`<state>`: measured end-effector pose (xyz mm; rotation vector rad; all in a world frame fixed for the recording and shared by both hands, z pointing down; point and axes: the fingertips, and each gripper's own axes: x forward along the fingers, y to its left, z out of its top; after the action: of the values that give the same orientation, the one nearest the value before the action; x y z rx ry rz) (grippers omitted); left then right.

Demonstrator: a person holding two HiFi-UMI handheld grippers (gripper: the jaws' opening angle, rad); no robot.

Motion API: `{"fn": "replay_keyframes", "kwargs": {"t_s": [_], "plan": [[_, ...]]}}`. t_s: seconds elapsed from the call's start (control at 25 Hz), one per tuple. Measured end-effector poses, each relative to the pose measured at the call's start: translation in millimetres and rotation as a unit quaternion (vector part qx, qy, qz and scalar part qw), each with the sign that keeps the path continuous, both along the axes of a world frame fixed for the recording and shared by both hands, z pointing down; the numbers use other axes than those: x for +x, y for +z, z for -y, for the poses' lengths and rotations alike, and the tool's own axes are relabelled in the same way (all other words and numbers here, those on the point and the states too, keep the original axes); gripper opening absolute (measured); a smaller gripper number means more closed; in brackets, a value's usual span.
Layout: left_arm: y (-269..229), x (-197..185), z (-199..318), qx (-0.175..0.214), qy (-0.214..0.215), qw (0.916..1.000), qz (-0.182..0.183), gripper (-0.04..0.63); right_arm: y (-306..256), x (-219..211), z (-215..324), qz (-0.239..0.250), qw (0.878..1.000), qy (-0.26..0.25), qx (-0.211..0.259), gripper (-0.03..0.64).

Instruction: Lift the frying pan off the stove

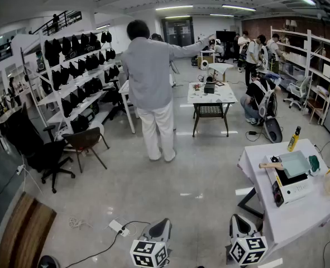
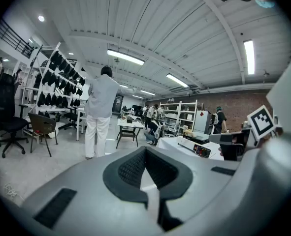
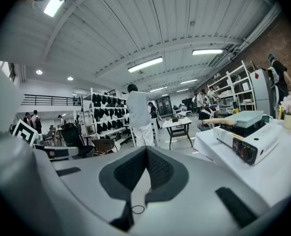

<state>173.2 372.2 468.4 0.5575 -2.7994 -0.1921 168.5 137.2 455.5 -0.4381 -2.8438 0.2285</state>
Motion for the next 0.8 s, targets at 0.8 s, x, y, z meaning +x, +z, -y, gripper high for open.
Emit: {"fn": "replay_keyframes", "kwargs": {"t_s": [0.8], "plan": [[11.5,-19.3,4.2,-0.008,-0.018,0.9996,-0.019,0.016,13.4,-26.6,18.3,-0.004,1.0,0.005,-0.024,0.002]]}}
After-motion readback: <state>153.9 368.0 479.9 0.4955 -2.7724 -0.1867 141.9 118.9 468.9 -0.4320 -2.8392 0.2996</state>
